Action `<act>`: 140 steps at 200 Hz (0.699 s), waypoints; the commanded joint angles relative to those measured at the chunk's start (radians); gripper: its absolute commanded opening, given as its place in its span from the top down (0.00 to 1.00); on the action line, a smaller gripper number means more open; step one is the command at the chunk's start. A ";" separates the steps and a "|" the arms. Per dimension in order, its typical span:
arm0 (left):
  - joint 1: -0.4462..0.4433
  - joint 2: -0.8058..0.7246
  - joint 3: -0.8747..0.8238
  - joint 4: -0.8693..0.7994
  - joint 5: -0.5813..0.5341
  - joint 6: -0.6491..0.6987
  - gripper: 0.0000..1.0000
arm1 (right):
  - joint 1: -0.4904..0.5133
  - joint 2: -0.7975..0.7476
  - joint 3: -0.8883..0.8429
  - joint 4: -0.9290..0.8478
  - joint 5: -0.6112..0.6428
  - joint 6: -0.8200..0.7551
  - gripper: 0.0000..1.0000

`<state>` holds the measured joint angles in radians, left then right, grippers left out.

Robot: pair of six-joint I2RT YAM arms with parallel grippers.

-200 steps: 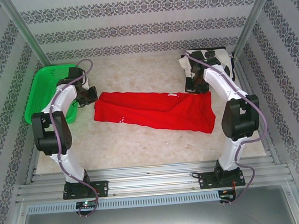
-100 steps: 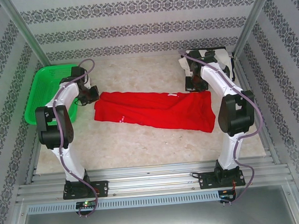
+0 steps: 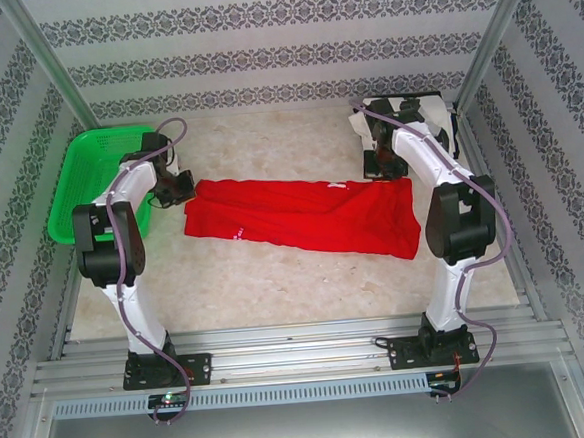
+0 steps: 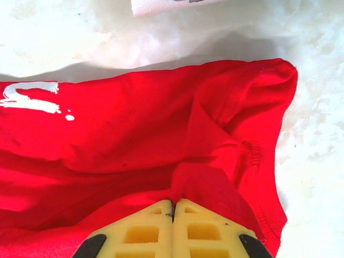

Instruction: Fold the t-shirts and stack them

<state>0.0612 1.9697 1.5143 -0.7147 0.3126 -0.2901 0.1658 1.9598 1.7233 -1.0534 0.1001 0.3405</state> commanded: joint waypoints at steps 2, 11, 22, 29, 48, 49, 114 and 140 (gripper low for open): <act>0.017 0.002 0.032 -0.053 -0.013 0.035 1.00 | -0.006 0.014 0.025 -0.004 0.036 -0.005 1.00; 0.020 -0.006 0.030 -0.067 -0.017 0.040 1.00 | -0.006 0.013 0.025 -0.003 0.039 -0.007 1.00; 0.028 -0.020 0.018 -0.075 -0.022 0.039 1.00 | -0.007 0.011 0.030 -0.004 0.041 -0.011 1.00; 0.033 -0.028 0.015 -0.081 -0.023 0.040 1.00 | -0.008 0.011 0.033 -0.005 0.044 -0.012 1.00; 0.046 -0.044 0.017 -0.109 -0.027 0.054 1.00 | -0.011 0.014 0.043 -0.011 0.046 -0.014 1.00; 0.047 -0.044 0.017 -0.110 -0.026 0.054 1.00 | -0.012 0.014 0.043 -0.012 0.046 -0.016 1.00; 0.068 0.005 0.064 -0.139 0.007 0.060 1.00 | -0.017 0.049 0.079 -0.007 0.053 -0.026 1.00; 0.057 0.031 0.095 -0.113 0.020 0.041 1.00 | -0.017 0.083 0.110 -0.011 0.059 -0.030 1.00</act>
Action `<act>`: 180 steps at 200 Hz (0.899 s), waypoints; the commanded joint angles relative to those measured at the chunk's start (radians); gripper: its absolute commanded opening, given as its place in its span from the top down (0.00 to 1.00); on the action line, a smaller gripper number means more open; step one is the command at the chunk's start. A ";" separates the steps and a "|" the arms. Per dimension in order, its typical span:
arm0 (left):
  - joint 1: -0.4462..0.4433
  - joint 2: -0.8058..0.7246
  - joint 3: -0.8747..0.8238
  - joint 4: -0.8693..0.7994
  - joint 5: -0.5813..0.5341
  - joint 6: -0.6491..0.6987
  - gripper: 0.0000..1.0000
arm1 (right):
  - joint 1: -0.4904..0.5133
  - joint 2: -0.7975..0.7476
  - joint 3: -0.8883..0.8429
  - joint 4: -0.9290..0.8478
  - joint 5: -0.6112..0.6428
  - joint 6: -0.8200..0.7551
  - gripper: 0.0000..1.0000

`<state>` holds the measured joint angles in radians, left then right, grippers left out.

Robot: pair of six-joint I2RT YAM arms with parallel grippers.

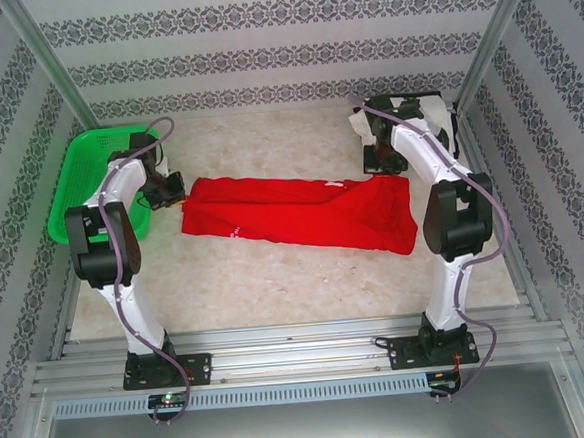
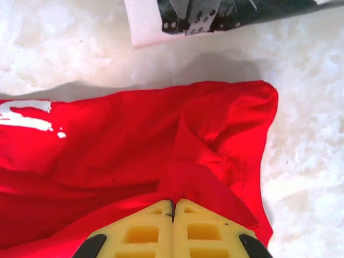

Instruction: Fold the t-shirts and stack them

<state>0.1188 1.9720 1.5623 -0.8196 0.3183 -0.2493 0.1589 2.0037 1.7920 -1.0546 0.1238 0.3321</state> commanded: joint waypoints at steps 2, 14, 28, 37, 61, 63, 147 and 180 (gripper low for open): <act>-0.001 0.032 0.050 -0.008 0.017 -0.001 1.00 | -0.010 0.041 0.044 -0.010 0.036 -0.021 1.00; -0.005 0.052 0.075 -0.011 0.031 -0.002 0.99 | -0.011 0.053 0.051 -0.008 0.040 -0.022 1.00; -0.012 0.077 0.102 -0.014 0.048 -0.005 0.98 | -0.012 0.067 0.063 -0.007 0.048 -0.021 1.00; -0.014 0.092 0.115 -0.019 0.052 -0.008 0.95 | -0.012 0.078 0.070 -0.007 0.055 -0.020 1.00; -0.016 0.111 0.127 -0.018 0.057 -0.032 0.57 | -0.014 0.092 0.089 0.014 0.073 -0.004 1.00; -0.015 0.110 0.127 -0.016 0.057 -0.035 0.55 | -0.013 0.093 0.089 0.016 0.074 -0.004 0.99; -0.010 -0.209 -0.125 0.029 0.078 -0.107 0.15 | -0.033 0.162 0.220 0.079 0.040 0.116 0.81; -0.011 -0.295 -0.270 0.077 0.132 -0.131 0.13 | -0.043 0.160 0.232 0.076 0.017 0.155 0.56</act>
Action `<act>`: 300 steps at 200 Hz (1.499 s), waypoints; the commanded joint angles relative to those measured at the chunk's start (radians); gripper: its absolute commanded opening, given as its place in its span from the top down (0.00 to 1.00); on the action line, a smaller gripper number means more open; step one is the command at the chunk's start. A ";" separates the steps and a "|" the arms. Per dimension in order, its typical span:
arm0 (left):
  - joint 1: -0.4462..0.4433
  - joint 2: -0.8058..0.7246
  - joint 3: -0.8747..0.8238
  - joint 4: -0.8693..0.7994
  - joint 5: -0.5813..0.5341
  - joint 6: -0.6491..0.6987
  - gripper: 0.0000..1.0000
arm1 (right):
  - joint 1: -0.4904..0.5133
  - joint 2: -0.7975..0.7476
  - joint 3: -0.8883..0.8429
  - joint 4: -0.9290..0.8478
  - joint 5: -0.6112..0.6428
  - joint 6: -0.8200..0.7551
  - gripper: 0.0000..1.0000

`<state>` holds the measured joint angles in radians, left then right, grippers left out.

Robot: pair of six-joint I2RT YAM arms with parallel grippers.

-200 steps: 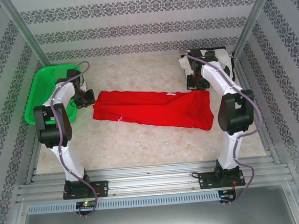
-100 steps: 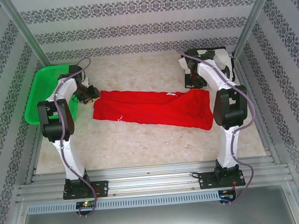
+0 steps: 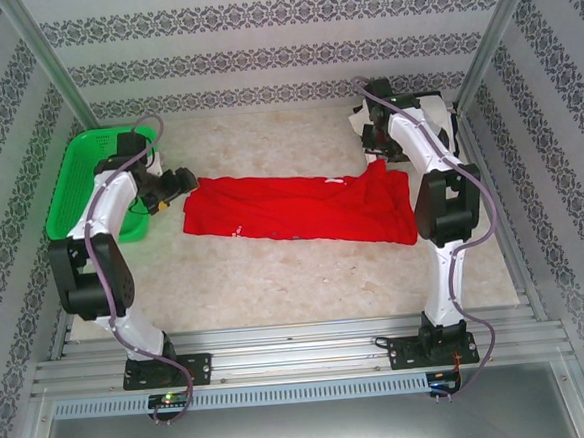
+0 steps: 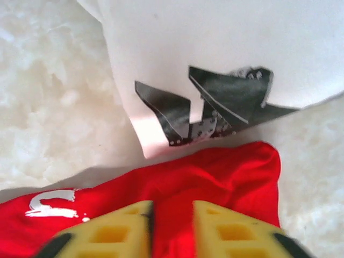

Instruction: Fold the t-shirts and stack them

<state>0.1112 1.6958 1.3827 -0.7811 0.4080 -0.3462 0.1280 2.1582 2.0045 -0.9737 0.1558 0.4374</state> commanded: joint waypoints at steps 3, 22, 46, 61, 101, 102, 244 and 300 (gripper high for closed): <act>-0.004 -0.023 -0.099 0.042 0.044 -0.036 0.13 | -0.012 -0.001 0.015 -0.005 -0.015 0.052 0.54; -0.008 -0.050 -0.148 0.060 0.064 -0.035 0.13 | -0.010 -0.077 -0.047 0.009 -0.014 0.054 0.48; -0.008 -0.063 -0.223 0.111 0.085 -0.052 0.13 | -0.011 -0.274 -0.251 0.049 -0.035 0.077 0.43; -0.008 -0.065 -0.278 0.184 0.130 -0.090 0.14 | -0.027 -0.408 -0.412 0.056 -0.085 0.117 0.38; -0.008 -0.047 -0.381 0.337 0.146 -0.156 0.17 | -0.047 -0.669 -0.824 0.079 -0.169 0.203 0.35; -0.008 -0.045 -0.382 0.344 0.147 -0.158 0.17 | -0.050 -0.677 -0.840 0.082 -0.174 0.209 0.35; -0.012 0.005 -0.421 0.457 0.070 -0.124 0.88 | -0.113 -0.528 -1.071 0.362 -0.158 0.357 0.52; 0.022 -0.130 -0.529 0.414 -0.010 -0.114 0.94 | -0.129 -0.619 -1.114 0.281 -0.012 0.372 0.91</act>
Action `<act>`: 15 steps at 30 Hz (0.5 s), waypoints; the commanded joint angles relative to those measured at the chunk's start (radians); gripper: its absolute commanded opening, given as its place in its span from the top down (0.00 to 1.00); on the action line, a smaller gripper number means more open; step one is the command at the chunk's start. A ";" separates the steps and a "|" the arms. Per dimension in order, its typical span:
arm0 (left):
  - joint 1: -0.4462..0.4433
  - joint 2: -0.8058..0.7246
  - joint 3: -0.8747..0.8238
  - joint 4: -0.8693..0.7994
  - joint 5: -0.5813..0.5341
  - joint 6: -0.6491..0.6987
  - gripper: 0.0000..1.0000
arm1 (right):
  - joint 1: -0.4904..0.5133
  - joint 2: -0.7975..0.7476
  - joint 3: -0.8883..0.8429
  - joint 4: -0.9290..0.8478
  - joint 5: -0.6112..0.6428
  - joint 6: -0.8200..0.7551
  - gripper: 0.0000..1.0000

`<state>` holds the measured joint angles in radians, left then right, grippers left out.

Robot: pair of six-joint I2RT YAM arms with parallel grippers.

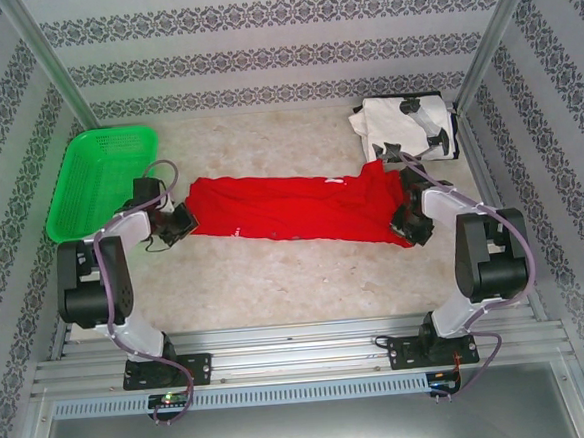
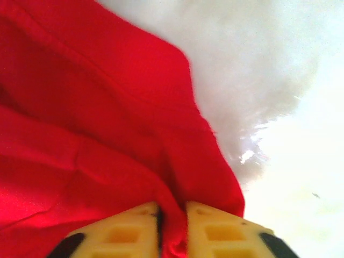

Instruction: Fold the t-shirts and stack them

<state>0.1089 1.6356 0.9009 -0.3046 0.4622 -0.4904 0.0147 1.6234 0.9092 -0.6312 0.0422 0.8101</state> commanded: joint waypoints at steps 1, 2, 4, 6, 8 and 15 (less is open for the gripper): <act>0.025 -0.073 -0.049 -0.061 -0.064 0.030 0.94 | -0.017 -0.088 -0.018 -0.064 0.103 -0.002 0.92; 0.029 -0.083 -0.057 -0.057 -0.060 0.026 0.95 | -0.021 -0.114 -0.017 -0.084 0.122 -0.007 0.96; 0.029 -0.086 -0.064 -0.048 -0.039 0.012 0.95 | -0.027 -0.152 -0.026 -0.106 0.139 -0.019 1.00; 0.029 -0.088 -0.071 -0.038 -0.026 -0.005 0.95 | -0.036 -0.184 -0.036 -0.143 0.151 -0.022 1.00; 0.032 -0.108 -0.080 -0.053 -0.040 -0.009 0.95 | -0.050 -0.230 -0.064 -0.165 0.156 -0.017 1.00; 0.056 -0.208 -0.160 -0.154 -0.081 -0.008 0.96 | -0.091 -0.379 -0.175 -0.231 0.139 0.029 1.00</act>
<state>0.1375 1.4796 0.7822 -0.3752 0.4389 -0.4877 -0.0574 1.2907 0.7780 -0.7792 0.1310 0.8101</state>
